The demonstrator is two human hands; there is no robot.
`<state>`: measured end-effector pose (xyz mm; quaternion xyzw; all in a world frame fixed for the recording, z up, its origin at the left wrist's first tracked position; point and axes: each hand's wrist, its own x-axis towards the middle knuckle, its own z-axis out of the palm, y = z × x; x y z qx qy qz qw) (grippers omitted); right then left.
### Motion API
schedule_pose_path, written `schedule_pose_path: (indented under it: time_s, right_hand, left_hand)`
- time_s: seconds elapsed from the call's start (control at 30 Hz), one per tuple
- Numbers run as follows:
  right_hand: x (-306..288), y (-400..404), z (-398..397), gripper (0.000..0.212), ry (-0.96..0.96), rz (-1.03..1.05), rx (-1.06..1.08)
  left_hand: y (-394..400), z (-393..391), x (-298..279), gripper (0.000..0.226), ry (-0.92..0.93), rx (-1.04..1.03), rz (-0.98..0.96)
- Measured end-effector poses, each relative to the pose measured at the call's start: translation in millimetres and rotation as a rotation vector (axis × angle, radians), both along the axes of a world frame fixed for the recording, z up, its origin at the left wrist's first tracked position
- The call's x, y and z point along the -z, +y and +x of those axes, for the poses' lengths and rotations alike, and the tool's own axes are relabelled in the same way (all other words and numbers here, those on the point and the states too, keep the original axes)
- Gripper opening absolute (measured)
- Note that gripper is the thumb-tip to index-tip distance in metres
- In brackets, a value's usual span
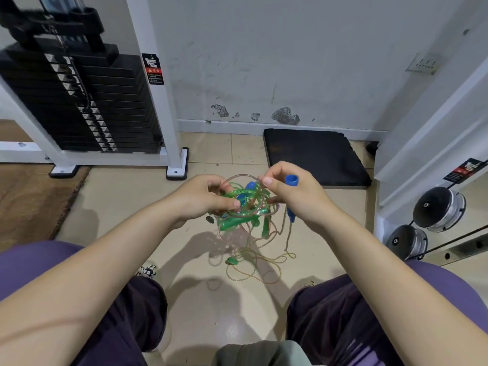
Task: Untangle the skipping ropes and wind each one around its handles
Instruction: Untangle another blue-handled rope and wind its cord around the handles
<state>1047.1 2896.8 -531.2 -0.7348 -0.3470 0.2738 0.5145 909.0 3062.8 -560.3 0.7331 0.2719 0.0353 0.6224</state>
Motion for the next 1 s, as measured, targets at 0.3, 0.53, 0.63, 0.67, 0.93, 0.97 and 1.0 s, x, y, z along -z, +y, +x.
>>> schedule_pose_path:
  time_s: [0.3,0.53,0.63,0.67,0.93,0.97,1.0]
  right_hand:
    - [0,-2,1,0.011,0.012,-0.108,-0.098]
    - [3,-3,2,0.013,-0.048,-0.102,0.014]
    - [0,-2,1,0.009,-0.141,-0.121,-0.002]
    - [-1,-2,0,0.008,-0.143,-0.124,-0.014]
    - [-3,0,-7,0.014,0.072,-0.017,-0.122]
    - [-5,0,-6,0.014,0.113,0.010,-0.102]
    - [-6,0,-5,0.013,0.139,0.025,-0.075]
  left_hand:
    - [-5,3,-1,0.035,-0.085,-0.024,-0.037]
    - [2,-3,-12,0.051,0.040,0.054,-0.017]
    - [2,-6,-16,0.051,0.090,0.143,0.000]
    - [1,-7,-15,0.048,0.104,0.150,0.074]
    - [-13,-4,-7,0.089,-0.001,0.409,0.521]
    - [-15,-3,-2,0.083,0.023,0.397,0.545]
    - [-16,-2,-1,0.074,0.041,0.367,0.540]
